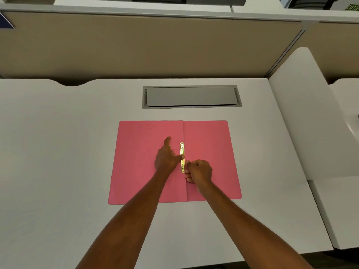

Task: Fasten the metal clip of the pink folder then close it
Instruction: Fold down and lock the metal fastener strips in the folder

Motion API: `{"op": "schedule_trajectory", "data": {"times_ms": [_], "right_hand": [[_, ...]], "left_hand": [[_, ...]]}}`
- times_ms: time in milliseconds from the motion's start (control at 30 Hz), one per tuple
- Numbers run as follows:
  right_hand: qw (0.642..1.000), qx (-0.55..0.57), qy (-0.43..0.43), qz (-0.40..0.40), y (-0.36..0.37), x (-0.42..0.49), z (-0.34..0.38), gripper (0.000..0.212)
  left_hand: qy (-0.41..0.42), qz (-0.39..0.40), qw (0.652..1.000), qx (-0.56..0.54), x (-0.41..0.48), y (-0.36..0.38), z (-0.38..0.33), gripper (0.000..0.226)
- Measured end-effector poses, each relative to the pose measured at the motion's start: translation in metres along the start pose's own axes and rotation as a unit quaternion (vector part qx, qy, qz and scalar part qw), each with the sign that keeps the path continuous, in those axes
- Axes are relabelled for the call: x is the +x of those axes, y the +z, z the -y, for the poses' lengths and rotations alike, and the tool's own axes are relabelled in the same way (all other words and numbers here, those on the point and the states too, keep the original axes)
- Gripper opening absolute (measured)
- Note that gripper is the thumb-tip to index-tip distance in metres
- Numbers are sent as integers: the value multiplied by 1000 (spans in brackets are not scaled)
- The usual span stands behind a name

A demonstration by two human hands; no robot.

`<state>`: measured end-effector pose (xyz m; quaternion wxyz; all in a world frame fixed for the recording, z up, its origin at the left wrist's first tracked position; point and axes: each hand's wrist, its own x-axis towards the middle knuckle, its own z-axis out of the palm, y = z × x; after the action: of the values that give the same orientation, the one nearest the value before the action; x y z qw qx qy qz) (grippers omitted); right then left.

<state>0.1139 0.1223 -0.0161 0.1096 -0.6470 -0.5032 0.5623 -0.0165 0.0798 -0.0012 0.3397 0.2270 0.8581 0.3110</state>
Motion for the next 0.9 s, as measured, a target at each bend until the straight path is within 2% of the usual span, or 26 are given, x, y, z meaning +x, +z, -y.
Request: {"op": "schedule_trajectory", "data": {"times_ms": [67, 233, 300, 367, 500, 667, 800, 833, 900], "right_hand": [[1000, -18, 3, 8, 0, -2, 3, 28], [995, -92, -15, 16, 3, -7, 2, 9], [992, -120, -44, 20, 4, -10, -1, 7], [977, -183, -110, 19, 6, -14, -4, 10], [897, -370, -243, -6, 11, -25, -10, 21], [794, -509, -332, 20, 13, -31, -12, 24], [706, -595, -382, 37, 7, -35, -11, 16], [694, -602, -394, 34, 6, -33, -11, 18], [699, -591, -402, 41, 1, -26, -12, 25]], "left_hand": [[-2, 2, 1000, 10, 0, 0, 0, 105], [4, 7, 1000, 20, 0, 0, 1, 103], [9, 7, 1000, 24, 0, 0, 1, 103], [10, 8, 1000, 23, 0, 0, 2, 102], [7, 12, 1000, 21, 1, 1, 2, 103], [11, 9, 1000, 27, 2, 2, 2, 103], [15, 8, 999, 33, 2, 2, 3, 102], [14, 9, 999, 33, 2, 1, 3, 102], [13, 12, 999, 34, 2, 2, 2, 103]]}}
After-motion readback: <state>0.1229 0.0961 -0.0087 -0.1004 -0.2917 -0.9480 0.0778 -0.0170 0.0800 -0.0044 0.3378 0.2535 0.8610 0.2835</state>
